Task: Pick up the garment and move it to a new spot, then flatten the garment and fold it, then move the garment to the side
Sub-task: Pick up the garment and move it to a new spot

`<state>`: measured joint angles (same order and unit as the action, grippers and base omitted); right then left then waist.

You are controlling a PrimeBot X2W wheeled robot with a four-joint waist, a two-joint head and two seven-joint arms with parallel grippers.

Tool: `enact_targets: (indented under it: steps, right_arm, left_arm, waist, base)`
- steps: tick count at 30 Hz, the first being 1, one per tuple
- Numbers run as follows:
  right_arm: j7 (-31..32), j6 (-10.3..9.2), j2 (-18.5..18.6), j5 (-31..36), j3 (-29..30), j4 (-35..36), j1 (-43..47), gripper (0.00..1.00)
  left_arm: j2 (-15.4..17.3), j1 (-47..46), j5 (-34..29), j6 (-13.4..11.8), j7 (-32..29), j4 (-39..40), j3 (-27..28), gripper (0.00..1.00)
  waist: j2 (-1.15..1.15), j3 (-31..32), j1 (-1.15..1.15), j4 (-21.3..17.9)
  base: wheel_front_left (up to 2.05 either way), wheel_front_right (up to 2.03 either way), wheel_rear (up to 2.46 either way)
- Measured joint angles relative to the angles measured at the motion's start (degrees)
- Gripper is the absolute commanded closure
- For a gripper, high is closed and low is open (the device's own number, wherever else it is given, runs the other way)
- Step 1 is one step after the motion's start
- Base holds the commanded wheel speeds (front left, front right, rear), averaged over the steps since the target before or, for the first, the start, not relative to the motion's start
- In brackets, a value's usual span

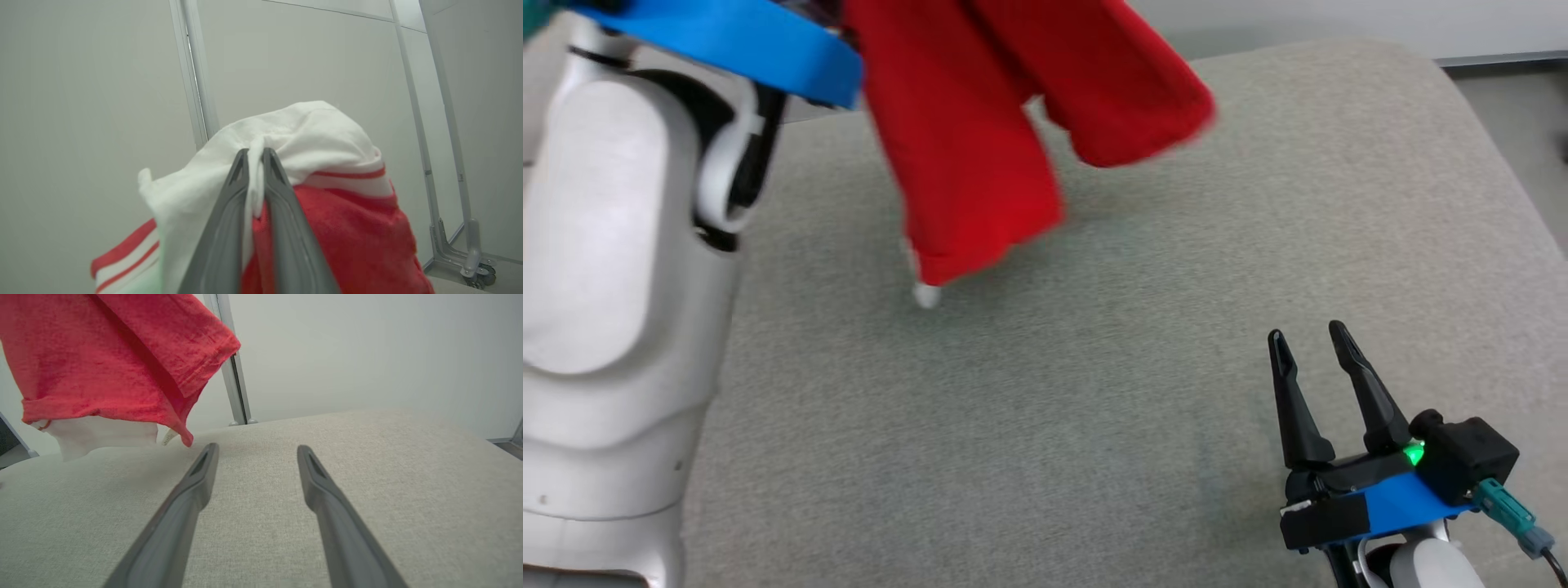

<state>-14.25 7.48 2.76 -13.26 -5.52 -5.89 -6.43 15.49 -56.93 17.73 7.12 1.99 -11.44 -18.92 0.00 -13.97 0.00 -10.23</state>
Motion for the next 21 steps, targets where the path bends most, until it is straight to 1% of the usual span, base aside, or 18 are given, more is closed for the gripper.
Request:
enact_targets:
  steps: [5, 10, 17, 21]
  right_arm:
    - [-0.5, 0.00, 0.0, -0.7, -0.9, -0.8, -0.1, 0.00]
    - [-0.6, 0.00, 0.0, -1.4, -1.0, -1.2, -0.1, 0.00]
    - [-0.7, 0.00, 0.0, -1.5, 0.1, -1.4, 0.1, 0.00]
    - [-0.8, 0.00, 0.0, -1.4, 0.1, -1.5, 0.3, 0.00]
  left_arm:
    - [-2.0, 1.1, 1.0, 0.1, -1.4, 0.4, -4.6, 1.00]
    - [-2.8, 7.5, 1.6, 0.1, -1.1, -2.2, -8.2, 1.00]
    - [-3.8, 19.2, 2.7, -0.7, 1.2, -6.1, -11.1, 1.00]
    - [-4.2, 25.3, 3.0, -1.1, 1.8, -8.3, -13.3, 1.00]
  waist:
    - [-0.01, 0.4, 0.00, -3.1]
    - [0.00, 0.5, 0.00, -4.8]
    - [0.00, 0.4, 0.00, -4.6]
    - [0.00, 0.6, 0.00, -3.6]
  base:
    - [0.00, 0.00, 0.00]
    - [0.00, 0.00, 0.00]
    - [0.00, 0.00, 0.00]
    - [0.00, 0.00, 0.00]
